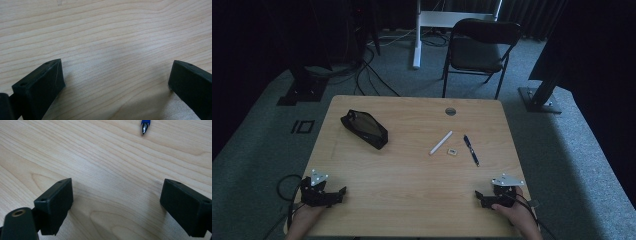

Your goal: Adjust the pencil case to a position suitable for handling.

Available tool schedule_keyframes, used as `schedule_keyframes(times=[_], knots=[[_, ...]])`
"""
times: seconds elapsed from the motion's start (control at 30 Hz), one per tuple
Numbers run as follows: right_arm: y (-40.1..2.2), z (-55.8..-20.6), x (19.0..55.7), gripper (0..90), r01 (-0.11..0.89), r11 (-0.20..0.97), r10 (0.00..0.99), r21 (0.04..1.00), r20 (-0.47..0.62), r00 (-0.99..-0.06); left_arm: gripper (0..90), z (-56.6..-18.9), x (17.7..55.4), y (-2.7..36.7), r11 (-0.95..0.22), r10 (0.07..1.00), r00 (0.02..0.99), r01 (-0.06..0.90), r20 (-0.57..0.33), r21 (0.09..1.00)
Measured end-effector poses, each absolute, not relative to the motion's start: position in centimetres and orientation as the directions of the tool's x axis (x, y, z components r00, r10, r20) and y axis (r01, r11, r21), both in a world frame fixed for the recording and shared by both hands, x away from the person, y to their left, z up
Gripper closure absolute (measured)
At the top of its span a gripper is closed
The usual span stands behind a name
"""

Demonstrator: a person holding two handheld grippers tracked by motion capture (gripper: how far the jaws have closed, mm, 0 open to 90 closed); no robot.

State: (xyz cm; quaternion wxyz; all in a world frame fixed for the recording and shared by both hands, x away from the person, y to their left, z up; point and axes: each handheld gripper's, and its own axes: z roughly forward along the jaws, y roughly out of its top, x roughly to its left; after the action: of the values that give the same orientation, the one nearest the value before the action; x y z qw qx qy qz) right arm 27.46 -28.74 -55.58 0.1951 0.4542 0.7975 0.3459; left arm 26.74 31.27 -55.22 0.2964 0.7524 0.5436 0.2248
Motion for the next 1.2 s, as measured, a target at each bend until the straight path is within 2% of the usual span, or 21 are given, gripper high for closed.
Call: schedule_keyframes(times=[0.4, 1.2], knots=[[-28.2, -55.5, 27.4, 12.7, 0.595, 0.334, 0.871, 0.732, 0.002, -0.491, 0.2, -55.2, 26.7, 31.3, -0.232, 0.952, 0.307, 0.685, 0.015, 0.691], [-23.3, -54.2, 29.3, 13.2, 0.540, 0.391, 0.821, 0.745, -0.017, -0.571, 0.2, -55.2, 26.7, 31.3, -0.231, 0.952, 0.307, 0.684, 0.015, 0.692]])
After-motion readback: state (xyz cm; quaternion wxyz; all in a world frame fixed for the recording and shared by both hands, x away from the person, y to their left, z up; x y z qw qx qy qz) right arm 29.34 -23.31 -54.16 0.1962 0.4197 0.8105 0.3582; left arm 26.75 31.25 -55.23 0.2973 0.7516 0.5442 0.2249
